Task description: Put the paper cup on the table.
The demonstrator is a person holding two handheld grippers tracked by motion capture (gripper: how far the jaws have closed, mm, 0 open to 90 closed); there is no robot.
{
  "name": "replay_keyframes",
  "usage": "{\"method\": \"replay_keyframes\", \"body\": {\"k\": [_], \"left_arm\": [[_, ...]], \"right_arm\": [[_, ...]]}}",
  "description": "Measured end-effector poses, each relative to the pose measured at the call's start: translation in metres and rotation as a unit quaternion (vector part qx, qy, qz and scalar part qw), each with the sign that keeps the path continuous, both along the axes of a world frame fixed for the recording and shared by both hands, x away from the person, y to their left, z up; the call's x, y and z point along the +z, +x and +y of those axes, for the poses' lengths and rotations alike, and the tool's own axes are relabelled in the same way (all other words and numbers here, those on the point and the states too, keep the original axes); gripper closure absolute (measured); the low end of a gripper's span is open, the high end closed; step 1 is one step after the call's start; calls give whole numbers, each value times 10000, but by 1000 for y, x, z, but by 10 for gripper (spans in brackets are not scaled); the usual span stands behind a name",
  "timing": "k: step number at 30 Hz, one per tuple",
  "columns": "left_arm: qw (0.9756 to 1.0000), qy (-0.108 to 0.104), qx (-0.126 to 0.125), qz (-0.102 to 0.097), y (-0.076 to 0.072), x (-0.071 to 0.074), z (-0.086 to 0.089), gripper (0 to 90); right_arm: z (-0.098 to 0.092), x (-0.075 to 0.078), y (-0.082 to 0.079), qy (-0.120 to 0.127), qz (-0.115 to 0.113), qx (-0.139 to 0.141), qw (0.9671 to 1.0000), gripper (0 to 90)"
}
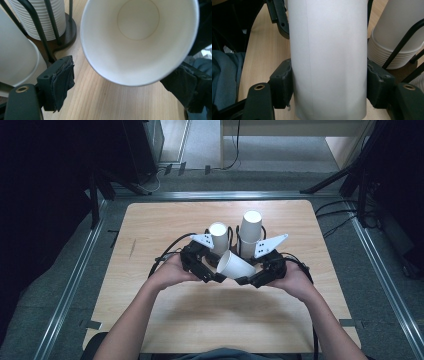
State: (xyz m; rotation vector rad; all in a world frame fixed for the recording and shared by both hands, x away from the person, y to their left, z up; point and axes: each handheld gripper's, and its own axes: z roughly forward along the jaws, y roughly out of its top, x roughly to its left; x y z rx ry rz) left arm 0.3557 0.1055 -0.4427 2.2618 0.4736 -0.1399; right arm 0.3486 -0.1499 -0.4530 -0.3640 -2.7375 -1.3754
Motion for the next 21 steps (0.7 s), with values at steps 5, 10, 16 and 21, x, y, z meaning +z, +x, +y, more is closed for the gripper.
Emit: {"method": "replay_keyframes", "body": {"k": [5,10,16,21], "left_arm": [[9999,-102,25,2,-1,1,-2,129],[9996,-283,74,46,-2,1,-3,135],[9990,-422,78,149,-2,-1,-5,140],[9974,-680,88,217,-2,1,-6,140]], "right_arm": [[-1,0,1,38,25,17,10000,330],[-1,0,1,103,54,19,9999,330],[-1,-1,2,160,101,26,9998,329],[2,-2,2,199,142,99,9997,329]]}}
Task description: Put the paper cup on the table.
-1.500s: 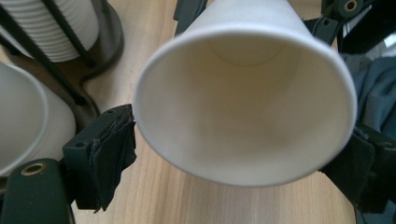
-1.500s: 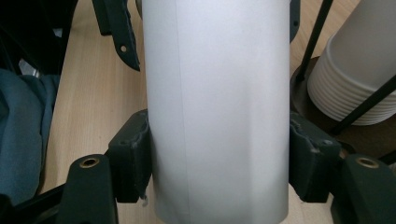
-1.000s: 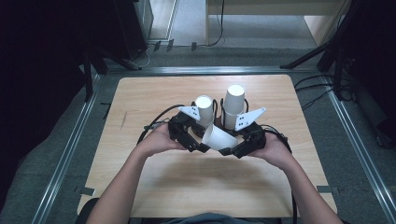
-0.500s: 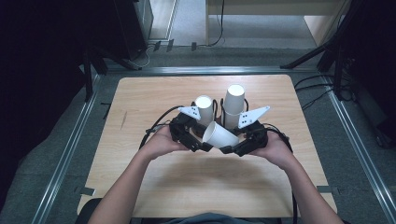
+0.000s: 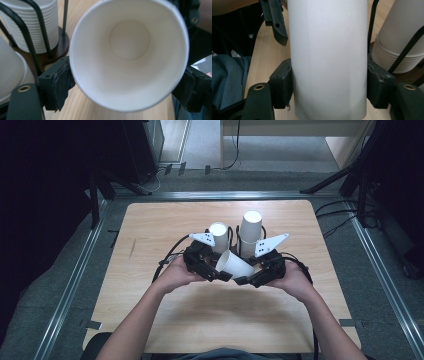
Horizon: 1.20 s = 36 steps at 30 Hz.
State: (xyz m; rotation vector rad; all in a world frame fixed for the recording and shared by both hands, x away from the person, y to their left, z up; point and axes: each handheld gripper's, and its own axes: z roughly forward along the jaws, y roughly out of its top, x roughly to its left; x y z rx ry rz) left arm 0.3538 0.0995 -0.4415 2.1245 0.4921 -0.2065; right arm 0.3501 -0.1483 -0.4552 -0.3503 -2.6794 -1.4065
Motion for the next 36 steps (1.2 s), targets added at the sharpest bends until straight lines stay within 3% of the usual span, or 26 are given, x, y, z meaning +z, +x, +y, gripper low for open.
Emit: {"method": "replay_keyframes", "body": {"k": [9,30,36], "left_arm": [[9999,-102,-97,27,0,1,1,205],[9998,99,-143,34,0,0,-2,236],[9999,39,-128,28,1,3,2,236]], "right_arm": [[5,-3,-1,17,101,111,9999,330],[7,-6,0,-183,241,98,9995,314],[9,-7,-1,-288,235,103,9993,269]]}}
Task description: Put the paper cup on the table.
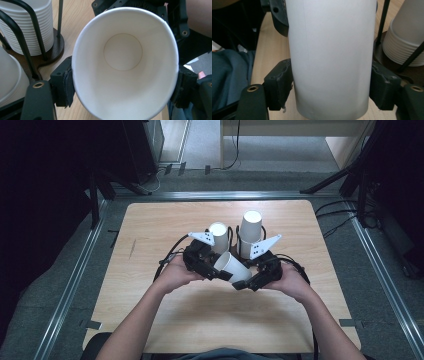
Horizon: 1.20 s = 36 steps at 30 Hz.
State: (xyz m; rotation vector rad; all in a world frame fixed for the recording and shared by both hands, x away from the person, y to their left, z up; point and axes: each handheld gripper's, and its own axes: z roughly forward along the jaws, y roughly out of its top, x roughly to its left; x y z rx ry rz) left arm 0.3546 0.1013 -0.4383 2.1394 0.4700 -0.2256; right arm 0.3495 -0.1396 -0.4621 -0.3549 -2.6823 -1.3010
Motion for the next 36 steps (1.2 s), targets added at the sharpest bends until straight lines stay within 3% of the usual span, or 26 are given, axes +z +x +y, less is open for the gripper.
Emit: {"method": "replay_keyframes", "body": {"k": [2,18,31,36], "left_arm": [[10000,20,18,5,0,1,1,235],[9997,204,144,-46,3,11,14,235],[9959,803,339,-244,2,17,24,234],[9946,905,428,-271,4,19,34,234]], "right_arm": [[1,1,-1,-72,-92,-38,9999,255],[-7,1,-1,-136,-102,-213,9996,242],[-18,6,-2,-127,-165,-476,9986,233],[-22,9,-2,-108,-221,-572,9981,234]]}}
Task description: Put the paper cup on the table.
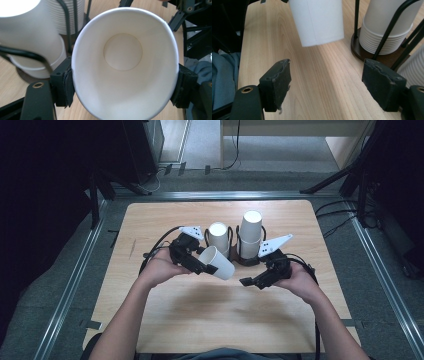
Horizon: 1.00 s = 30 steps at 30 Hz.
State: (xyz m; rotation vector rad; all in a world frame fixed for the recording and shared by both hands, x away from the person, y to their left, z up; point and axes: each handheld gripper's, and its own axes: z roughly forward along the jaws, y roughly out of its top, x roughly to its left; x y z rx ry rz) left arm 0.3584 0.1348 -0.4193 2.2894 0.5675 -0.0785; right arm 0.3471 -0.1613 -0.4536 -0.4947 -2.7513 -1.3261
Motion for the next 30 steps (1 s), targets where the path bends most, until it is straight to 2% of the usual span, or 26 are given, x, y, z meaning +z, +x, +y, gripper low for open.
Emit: {"method": "replay_keyframes", "body": {"k": [6,14,19,30], "left_arm": [[9998,139,116,-25,0,1,10,233],[9992,324,235,-79,-2,2,23,232],[9986,280,444,-109,-4,5,40,233],[9964,393,738,-163,-6,8,68,232]], "right_arm": [[-5,4,0,97,-43,-100,9999,233],[-9,4,3,39,-49,-230,9997,233],[-11,5,5,27,-73,-268,9996,233],[-17,6,9,-6,-94,-282,9996,233]]}}
